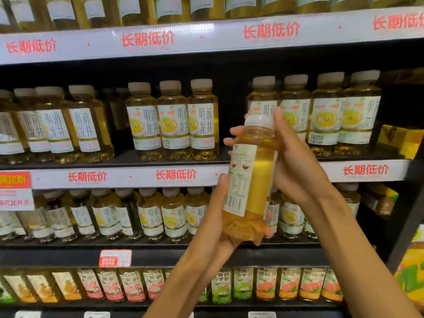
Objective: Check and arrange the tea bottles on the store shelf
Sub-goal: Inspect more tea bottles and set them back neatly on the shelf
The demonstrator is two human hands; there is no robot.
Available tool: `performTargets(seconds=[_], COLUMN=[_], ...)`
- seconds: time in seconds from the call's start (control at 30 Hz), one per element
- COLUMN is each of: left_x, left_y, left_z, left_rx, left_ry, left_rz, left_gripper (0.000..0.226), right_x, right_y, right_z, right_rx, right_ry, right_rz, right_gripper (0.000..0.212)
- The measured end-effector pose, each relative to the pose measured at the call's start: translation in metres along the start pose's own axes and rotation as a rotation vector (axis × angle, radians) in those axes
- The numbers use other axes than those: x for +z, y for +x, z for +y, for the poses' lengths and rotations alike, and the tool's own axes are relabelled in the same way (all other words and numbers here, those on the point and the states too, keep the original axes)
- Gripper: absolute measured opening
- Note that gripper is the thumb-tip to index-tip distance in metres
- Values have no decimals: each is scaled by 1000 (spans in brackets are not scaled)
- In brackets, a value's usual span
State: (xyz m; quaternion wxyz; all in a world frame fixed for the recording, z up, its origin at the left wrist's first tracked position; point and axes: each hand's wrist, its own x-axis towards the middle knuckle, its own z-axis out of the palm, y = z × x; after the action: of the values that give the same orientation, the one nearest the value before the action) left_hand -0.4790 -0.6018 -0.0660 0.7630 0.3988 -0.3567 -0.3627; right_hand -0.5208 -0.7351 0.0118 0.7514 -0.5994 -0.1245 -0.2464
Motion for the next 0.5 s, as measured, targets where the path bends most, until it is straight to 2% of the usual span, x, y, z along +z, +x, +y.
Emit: performTargets(seconds=[0.13, 0.2, 0.3, 0.37, 0.43, 0.5], left_x=[-5, -10, -16, -16, -14, -14], left_y=[-3, -5, -5, -4, -4, -5], left_z=[3, 3, 9, 10, 8, 6], left_rx=[-117, -77, 57, 91, 92, 24], left_ry=[-147, -26, 312, 421, 377, 160], left_rz=[-154, -103, 102, 118, 118, 74], left_gripper=[74, 71, 55, 60, 59, 58], right_x=[9, 14, 18, 21, 23, 23], right_y=[2, 2, 2, 1, 1, 1], right_z=[3, 1, -2, -2, 1, 4], right_rx=[-11, -45, -99, -87, -62, -49], right_ry=[52, 30, -131, -181, -223, -247], right_rz=[-55, -2, 79, 111, 120, 106], right_gripper=[46, 38, 26, 26, 29, 27])
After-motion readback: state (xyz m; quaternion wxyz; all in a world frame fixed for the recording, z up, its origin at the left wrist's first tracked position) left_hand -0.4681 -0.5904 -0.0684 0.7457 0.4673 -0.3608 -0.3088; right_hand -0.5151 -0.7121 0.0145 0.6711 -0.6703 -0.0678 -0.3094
